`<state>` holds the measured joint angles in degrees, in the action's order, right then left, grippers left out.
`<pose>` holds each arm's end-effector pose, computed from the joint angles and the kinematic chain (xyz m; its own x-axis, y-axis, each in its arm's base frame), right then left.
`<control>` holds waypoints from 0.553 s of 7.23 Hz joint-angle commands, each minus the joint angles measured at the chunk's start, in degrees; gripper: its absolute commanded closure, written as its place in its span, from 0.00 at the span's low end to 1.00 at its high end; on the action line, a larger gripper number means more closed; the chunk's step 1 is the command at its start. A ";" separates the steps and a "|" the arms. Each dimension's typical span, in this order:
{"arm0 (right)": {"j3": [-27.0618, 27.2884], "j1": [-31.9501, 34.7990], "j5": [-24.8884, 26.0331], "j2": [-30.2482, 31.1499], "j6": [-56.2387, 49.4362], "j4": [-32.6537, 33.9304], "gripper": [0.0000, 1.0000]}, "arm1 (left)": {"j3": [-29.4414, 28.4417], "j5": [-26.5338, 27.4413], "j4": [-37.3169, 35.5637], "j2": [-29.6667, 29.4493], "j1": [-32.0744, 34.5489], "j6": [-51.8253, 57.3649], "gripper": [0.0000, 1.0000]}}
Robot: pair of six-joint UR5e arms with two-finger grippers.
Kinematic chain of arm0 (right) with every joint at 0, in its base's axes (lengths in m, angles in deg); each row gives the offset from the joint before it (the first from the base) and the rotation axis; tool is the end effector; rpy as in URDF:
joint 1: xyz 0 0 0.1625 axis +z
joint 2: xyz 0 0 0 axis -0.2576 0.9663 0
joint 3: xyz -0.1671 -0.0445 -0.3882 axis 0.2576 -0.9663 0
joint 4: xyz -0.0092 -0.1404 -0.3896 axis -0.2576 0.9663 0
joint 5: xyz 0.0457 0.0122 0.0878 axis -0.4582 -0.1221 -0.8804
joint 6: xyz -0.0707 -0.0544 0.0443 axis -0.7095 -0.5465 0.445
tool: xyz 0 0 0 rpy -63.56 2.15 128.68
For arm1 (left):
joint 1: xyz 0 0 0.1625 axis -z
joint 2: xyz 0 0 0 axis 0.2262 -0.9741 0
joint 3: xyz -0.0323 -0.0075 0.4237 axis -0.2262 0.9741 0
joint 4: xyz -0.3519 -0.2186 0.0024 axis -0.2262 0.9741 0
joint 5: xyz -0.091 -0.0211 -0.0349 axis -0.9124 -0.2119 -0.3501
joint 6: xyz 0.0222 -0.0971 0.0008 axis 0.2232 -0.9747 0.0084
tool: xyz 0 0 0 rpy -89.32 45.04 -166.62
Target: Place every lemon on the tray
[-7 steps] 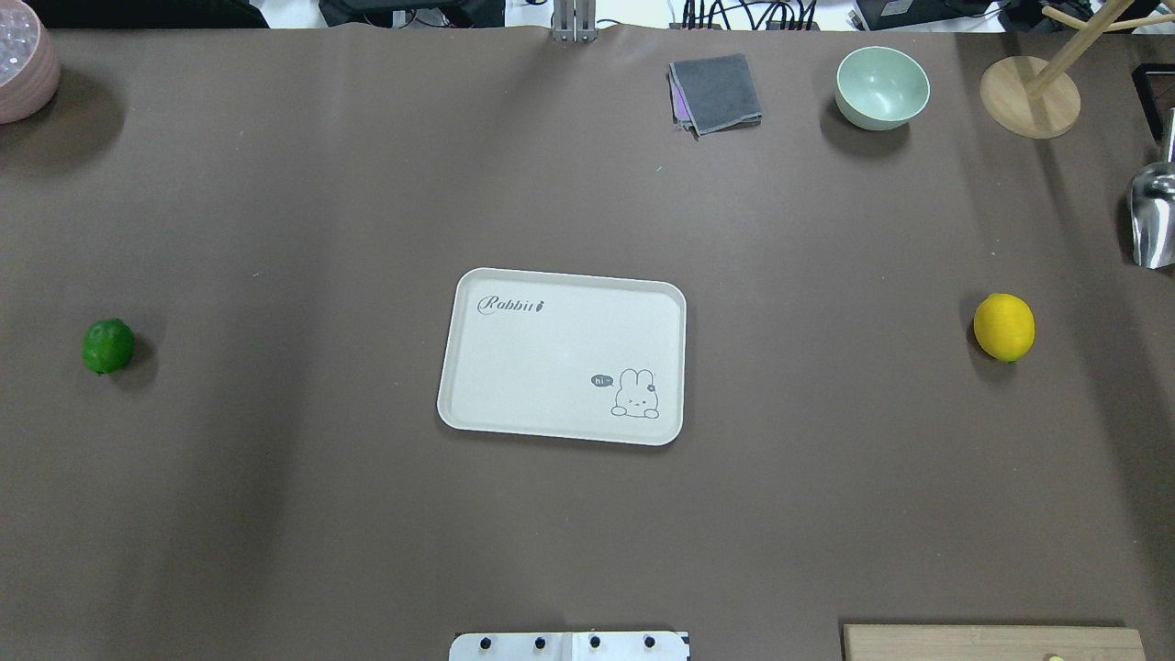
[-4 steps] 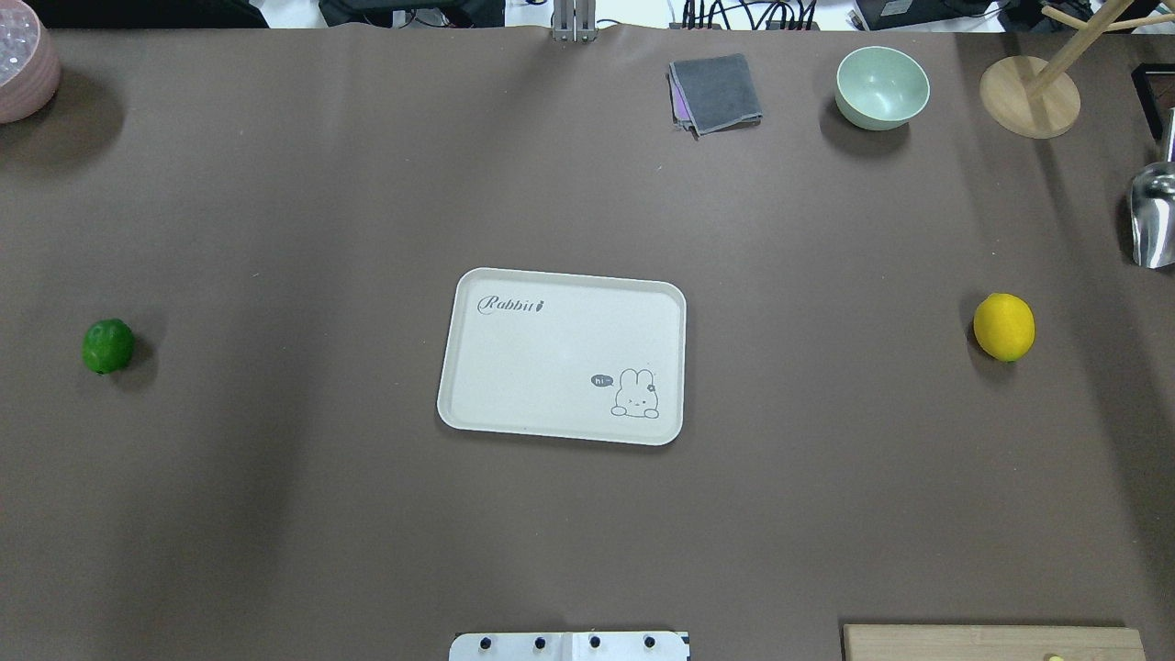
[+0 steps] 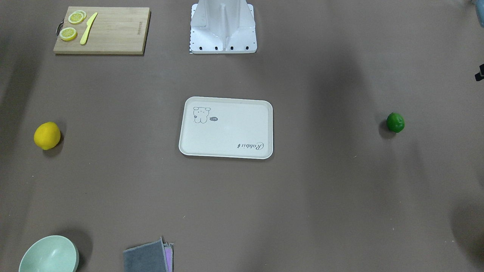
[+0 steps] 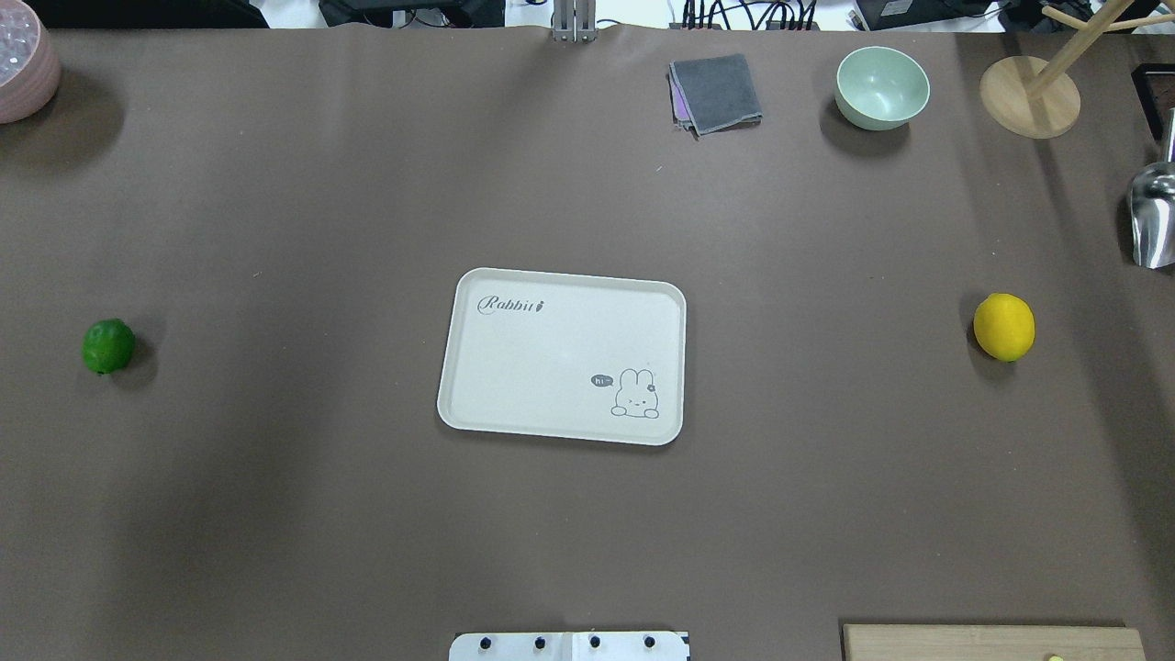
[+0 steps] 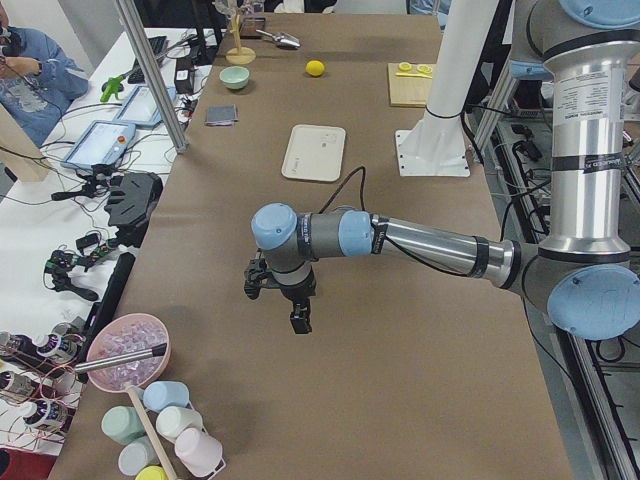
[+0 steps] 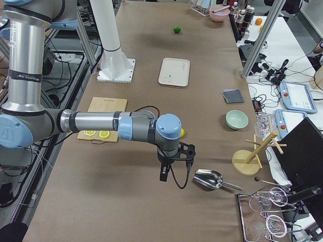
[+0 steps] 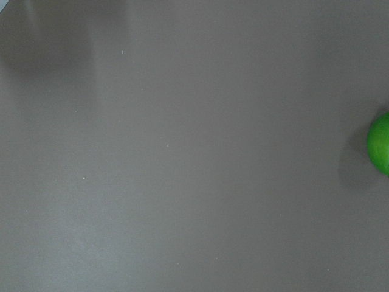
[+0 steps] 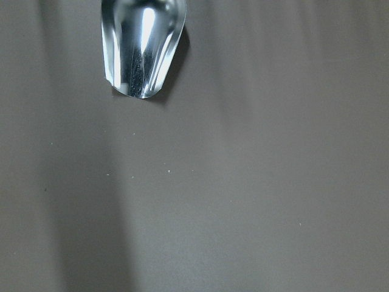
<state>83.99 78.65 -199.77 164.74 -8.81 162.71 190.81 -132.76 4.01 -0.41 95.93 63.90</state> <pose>0.0956 -0.4193 0.6438 0.7571 0.1393 0.6382 -0.1172 0.9901 -0.0771 -0.0103 -0.4515 0.5903 0.7453 0.0040 -0.6668 -0.1037 0.9885 -0.1099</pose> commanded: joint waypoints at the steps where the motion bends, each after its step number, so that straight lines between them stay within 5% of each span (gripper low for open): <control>1: -2.00 -0.15 -0.90 0.31 0.09 -5.80 0.00 | 1.25 -0.20 4.13 -0.10 -5.22 -10.95 0.02; 4: -1.48 -5.66 -4.56 -1.70 7.50 -10.49 0.00 | 1.17 -3.35 7.23 -1.32 -9.37 -17.58 0.02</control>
<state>82.12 75.55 -201.64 164.07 -6.27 153.30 192.05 -134.48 9.70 -0.97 87.88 48.76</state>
